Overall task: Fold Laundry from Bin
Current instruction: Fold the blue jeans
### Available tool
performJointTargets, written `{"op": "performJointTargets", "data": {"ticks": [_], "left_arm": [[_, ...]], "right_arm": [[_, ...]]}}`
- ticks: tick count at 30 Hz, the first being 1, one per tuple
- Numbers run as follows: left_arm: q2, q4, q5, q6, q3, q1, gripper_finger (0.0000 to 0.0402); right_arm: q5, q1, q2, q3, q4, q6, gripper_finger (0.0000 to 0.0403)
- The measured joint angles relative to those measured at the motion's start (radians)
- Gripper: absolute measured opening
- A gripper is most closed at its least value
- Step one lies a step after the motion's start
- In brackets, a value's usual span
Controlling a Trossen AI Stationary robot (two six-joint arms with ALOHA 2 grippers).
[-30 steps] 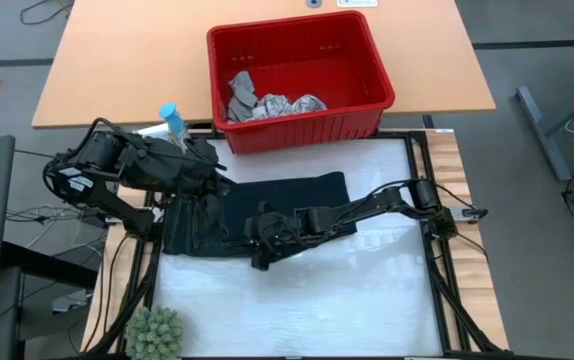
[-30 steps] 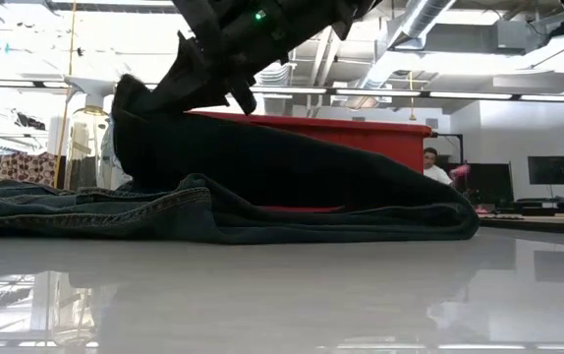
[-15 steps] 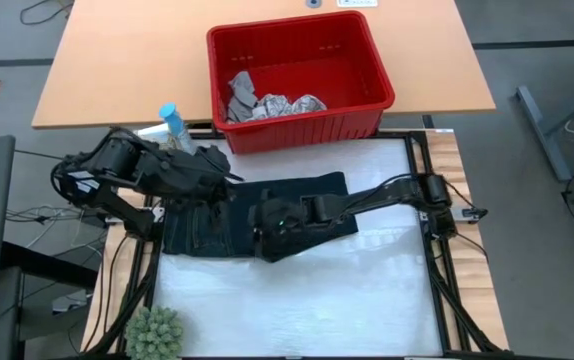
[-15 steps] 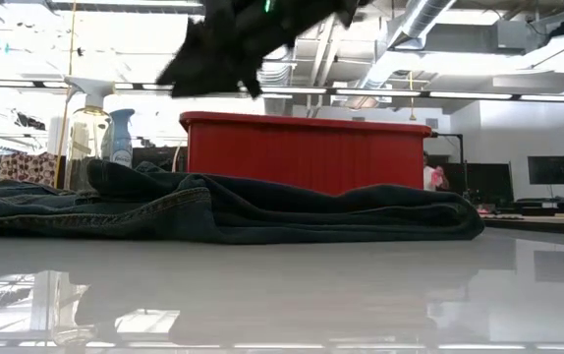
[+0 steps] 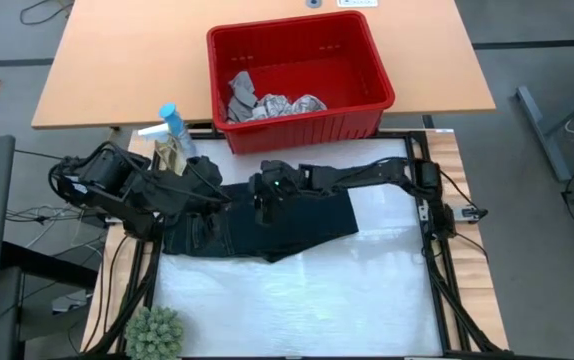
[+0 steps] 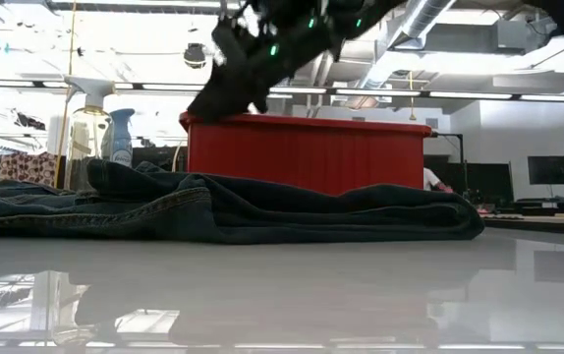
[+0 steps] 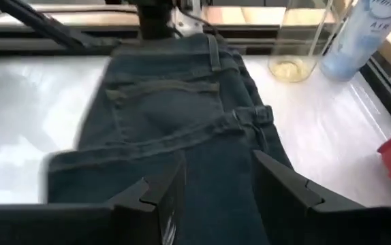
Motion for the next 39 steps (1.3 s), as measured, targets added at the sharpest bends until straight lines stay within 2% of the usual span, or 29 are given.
{"op": "performJointTargets", "data": {"ticks": [7,14,21,25,30,36,39], "left_arm": [[0.000,0.000,-0.001,-0.034,0.000,-0.005,0.0000],[0.000,0.000,-0.019,-0.048,0.000,-0.005,0.0000],[0.000,-0.005,-0.034,-0.050,0.000,-0.005,0.0000],[0.000,-0.022,-0.035,-0.051,0.000,-0.005,0.0000],[0.000,-0.044,-0.036,-0.050,0.000,-0.005,0.0000],[0.000,-0.052,-0.046,-0.037,0.000,-0.005,0.0000],[0.000,-0.052,-0.046,-0.023,0.000,-0.005,0.0000]], "right_arm": [[-0.016,-0.061,0.023,0.000,0.099,-0.049,0.0189],[-0.129,-0.098,0.120,0.020,0.197,-0.012,0.0189],[-0.196,-0.087,0.285,0.159,0.117,0.008,0.0189],[-0.193,-0.085,0.342,0.264,-0.006,0.009,0.0187],[-0.190,-0.083,0.360,0.335,-0.098,0.003,0.0140],[-0.188,-0.084,0.357,0.416,-0.175,-0.005,0.0020],[-0.188,-0.084,0.356,0.439,-0.173,-0.025,0.0029]]}}
